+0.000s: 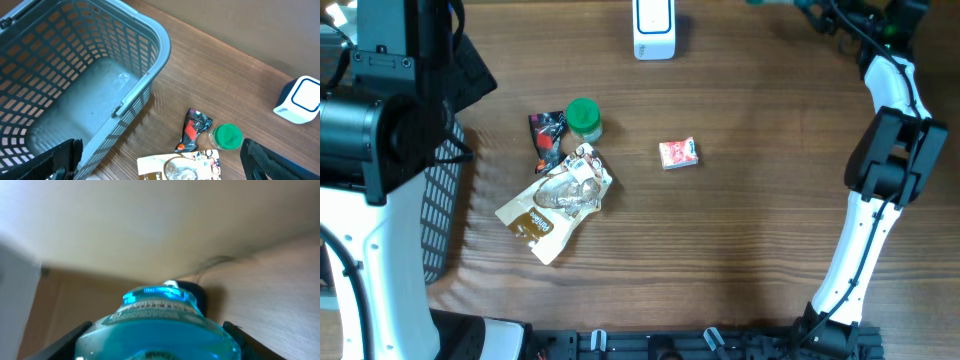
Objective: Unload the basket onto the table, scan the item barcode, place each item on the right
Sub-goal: 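Carry the bottle off to the right side of the table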
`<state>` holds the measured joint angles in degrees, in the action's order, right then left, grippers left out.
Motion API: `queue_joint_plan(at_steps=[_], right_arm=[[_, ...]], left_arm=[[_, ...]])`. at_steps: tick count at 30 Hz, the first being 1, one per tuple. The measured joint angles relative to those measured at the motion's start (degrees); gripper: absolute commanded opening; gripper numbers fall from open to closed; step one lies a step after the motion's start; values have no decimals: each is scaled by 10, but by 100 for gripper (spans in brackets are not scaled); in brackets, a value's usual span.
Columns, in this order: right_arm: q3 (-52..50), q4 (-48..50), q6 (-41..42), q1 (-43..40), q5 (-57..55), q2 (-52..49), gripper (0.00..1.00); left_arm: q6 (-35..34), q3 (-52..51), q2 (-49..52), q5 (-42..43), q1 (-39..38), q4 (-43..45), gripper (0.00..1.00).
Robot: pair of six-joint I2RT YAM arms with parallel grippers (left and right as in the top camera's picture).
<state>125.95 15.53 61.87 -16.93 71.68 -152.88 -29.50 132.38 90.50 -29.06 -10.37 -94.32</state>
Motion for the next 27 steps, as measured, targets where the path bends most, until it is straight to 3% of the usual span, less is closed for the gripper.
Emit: queue_joint_plan(at_steps=[2, 8, 13, 16, 23, 27], right_arm=[[0, -124, -51, 5, -56, -1, 41], [1, -308, -171, 16, -152, -2, 39], [6, -484, -332, 19, -290, 76, 39], [-1, -585, -387, 14, -387, 147, 39], [2, -856, -419, 0, -736, 417, 39], [-2, -948, -381, -35, -896, 437, 39]], left_arm=[[0, 0, 0, 0, 0, 0, 100], [0, 0, 0, 0, 0, 0, 100], [0, 0, 0, 0, 0, 0, 100], [0, 0, 0, 0, 0, 0, 100], [0, 0, 0, 0, 0, 0, 100], [0, 0, 0, 0, 0, 0, 100]])
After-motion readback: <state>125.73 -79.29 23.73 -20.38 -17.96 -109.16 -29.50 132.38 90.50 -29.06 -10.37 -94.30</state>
